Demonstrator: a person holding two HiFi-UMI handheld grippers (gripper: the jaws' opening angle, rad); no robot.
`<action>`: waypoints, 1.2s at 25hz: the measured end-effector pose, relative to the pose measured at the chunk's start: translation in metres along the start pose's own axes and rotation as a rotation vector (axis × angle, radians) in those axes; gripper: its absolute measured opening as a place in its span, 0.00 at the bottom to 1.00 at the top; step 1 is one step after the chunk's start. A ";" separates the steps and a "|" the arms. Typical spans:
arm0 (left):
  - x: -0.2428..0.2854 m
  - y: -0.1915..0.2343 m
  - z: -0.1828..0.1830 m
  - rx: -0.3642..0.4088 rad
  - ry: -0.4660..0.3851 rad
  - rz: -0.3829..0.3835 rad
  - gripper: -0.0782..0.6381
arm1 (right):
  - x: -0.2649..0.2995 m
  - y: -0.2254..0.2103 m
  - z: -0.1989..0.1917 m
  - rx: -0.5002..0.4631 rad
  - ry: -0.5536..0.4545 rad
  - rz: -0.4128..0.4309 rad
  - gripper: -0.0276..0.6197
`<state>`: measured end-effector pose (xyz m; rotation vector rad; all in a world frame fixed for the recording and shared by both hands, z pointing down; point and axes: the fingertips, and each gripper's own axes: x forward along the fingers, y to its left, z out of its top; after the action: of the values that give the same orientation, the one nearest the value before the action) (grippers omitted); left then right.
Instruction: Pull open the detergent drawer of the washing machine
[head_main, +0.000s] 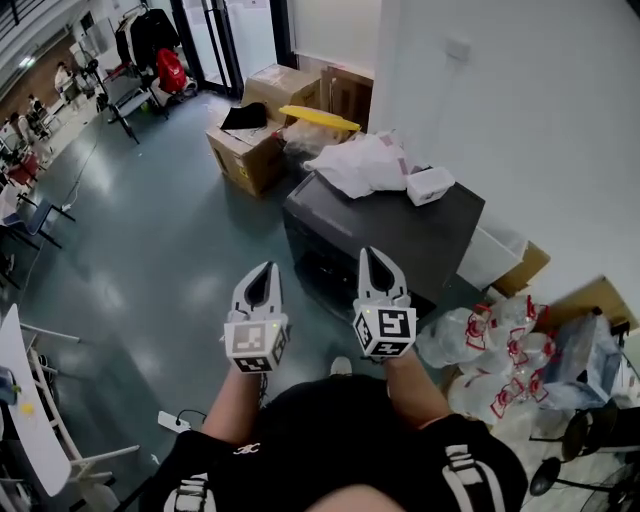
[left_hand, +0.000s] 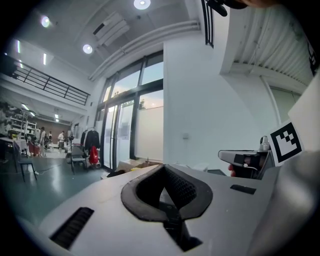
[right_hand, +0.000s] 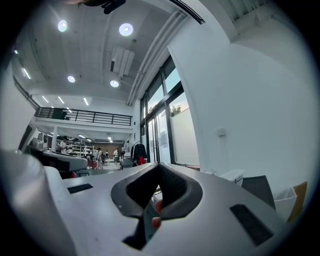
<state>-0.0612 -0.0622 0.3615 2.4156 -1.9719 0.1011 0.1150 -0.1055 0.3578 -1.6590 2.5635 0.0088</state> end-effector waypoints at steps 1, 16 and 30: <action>0.010 -0.001 0.000 -0.001 0.004 0.005 0.10 | 0.008 -0.006 -0.001 0.000 0.003 0.006 0.04; 0.112 -0.007 0.019 -0.046 -0.066 -0.009 0.10 | 0.088 -0.058 0.000 -0.014 0.012 0.069 0.04; 0.156 0.021 -0.003 0.018 -0.011 -0.022 0.10 | 0.130 -0.050 -0.012 -0.075 0.002 0.114 0.04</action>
<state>-0.0507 -0.2185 0.3738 2.4536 -1.9567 0.1055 0.1066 -0.2444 0.3623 -1.5350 2.6875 0.1126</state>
